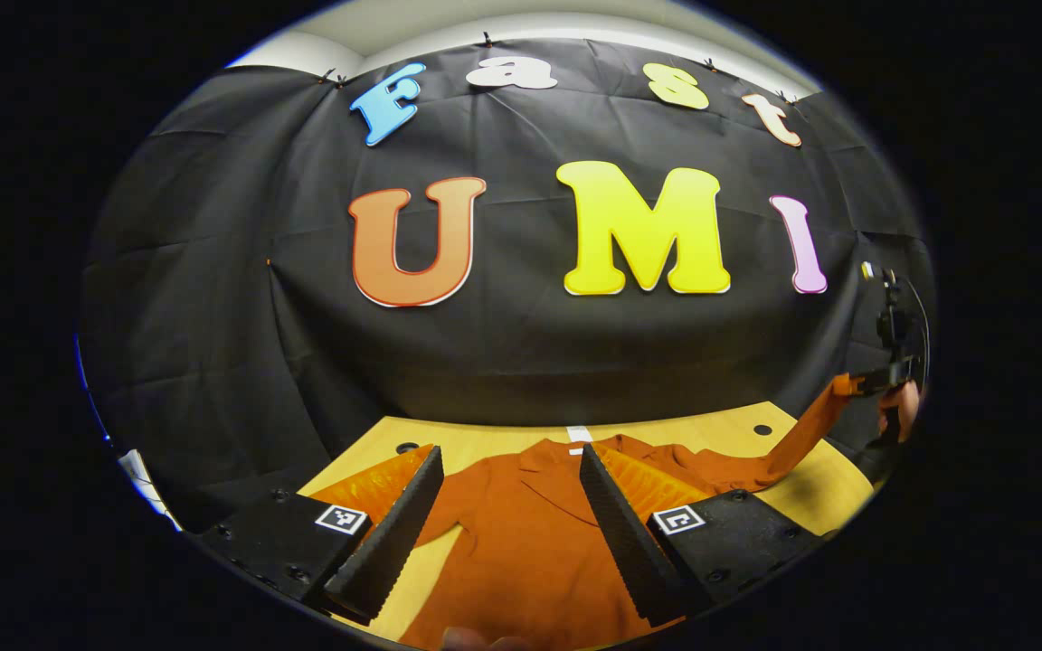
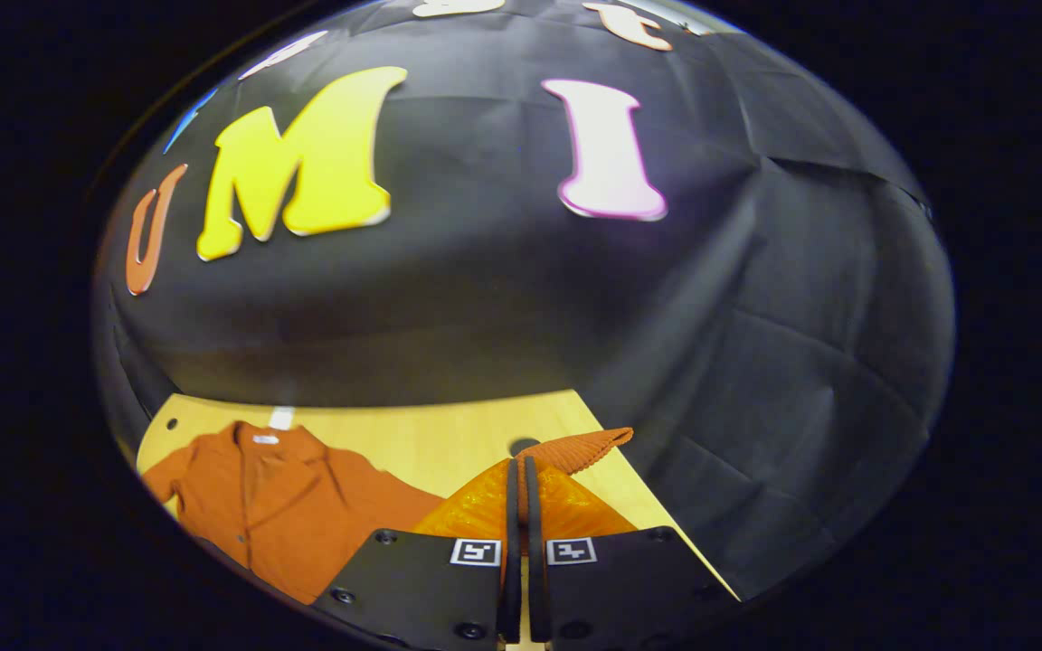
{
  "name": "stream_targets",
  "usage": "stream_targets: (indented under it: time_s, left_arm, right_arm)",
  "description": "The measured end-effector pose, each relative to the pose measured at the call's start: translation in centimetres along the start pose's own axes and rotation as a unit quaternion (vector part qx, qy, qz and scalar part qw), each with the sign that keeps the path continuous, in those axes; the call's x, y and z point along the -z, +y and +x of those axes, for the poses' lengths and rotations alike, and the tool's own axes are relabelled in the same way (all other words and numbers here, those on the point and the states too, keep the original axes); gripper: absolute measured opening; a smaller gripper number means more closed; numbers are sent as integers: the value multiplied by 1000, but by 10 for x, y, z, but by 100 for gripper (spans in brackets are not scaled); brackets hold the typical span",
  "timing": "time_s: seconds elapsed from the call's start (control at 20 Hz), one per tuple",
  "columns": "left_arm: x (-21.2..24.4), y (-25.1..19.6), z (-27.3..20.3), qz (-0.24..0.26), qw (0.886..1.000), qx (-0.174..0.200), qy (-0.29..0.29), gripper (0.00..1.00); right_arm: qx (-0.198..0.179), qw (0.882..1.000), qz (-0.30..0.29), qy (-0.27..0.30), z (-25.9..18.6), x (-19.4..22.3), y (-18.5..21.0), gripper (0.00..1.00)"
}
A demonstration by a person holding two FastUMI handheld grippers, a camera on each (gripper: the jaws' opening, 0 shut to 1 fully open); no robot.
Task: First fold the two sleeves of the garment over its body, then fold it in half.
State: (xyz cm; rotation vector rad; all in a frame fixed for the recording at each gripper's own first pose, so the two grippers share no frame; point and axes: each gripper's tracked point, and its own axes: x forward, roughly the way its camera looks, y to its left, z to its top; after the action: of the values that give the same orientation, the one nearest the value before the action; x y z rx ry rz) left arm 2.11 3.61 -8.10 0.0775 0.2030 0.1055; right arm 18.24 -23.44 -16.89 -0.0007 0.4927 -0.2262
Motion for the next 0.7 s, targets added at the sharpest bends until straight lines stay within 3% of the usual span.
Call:
stream_targets:
  time_s: [0.15, 0.35, 0.7]
  left_arm:
    - [3, 30, -1, -20, 1000, -11, -4, 98]
    - [10, 84, -8, -42, 998, -40, -5, 98]
    - [36, 186, -34, -53, 993, -109, 10, 98]
  right_arm:
    - [-48, 998, -28, -25, -1, -41, 90, 4]
    - [-109, 991, -65, -39, -7, -58, 209, 4]
    - [-188, 977, -97, -19, -12, -12, 398, 4]
